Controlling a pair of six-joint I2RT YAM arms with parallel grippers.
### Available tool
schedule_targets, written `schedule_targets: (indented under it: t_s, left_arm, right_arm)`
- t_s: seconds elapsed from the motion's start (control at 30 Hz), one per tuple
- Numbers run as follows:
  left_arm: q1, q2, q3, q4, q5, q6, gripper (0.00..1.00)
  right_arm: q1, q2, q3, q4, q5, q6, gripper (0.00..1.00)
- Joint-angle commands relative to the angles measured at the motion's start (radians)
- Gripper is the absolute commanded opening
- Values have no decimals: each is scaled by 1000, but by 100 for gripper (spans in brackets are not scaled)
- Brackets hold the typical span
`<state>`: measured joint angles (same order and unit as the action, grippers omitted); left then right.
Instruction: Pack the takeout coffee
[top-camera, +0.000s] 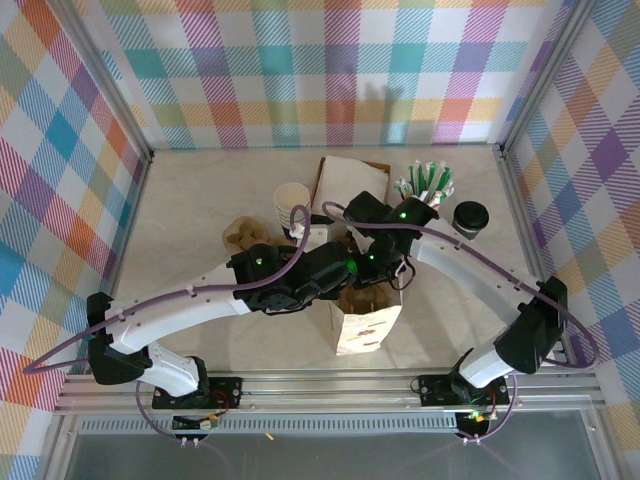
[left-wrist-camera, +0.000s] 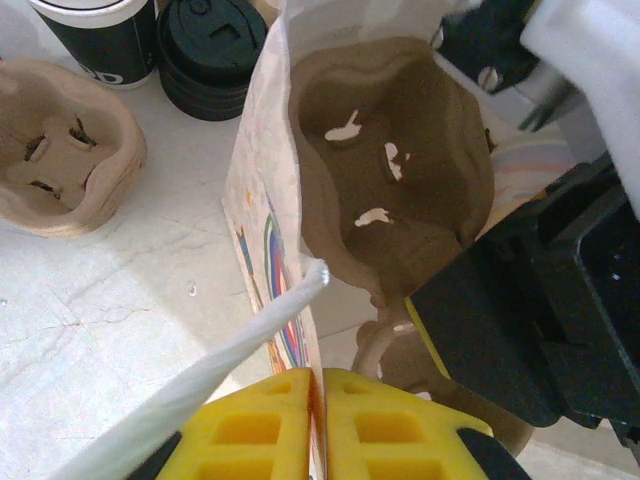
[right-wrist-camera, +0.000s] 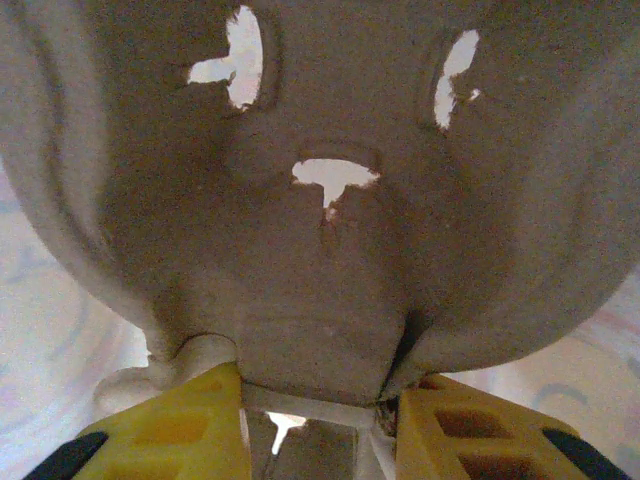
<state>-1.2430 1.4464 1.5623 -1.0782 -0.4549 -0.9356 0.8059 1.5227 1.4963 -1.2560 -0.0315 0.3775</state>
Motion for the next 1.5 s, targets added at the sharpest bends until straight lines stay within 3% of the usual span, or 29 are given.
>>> schedule_targets:
  t_s: [0.0, 0.57, 0.97, 1.27, 1.47]
  left_arm:
    - [-18, 6, 10, -9, 5, -10, 11]
    - [-20, -24, -42, 35, 21, 9, 10]
    - [-21, -98, -114, 64, 6, -17, 11]
    - [-19, -85, -103, 63, 1, -17, 11]
    - [-20, -84, -100, 53, -1, -22, 11]
  right_arm:
    - [1, 21, 82, -51, -25, 47, 34]
    - [11, 149, 237, -149, -68, 143, 35]
    - [55, 162, 174, -132, 22, 137, 40]
    - [73, 197, 143, -137, 7, 117, 41]
    - [76, 190, 142, -134, 16, 112, 52]
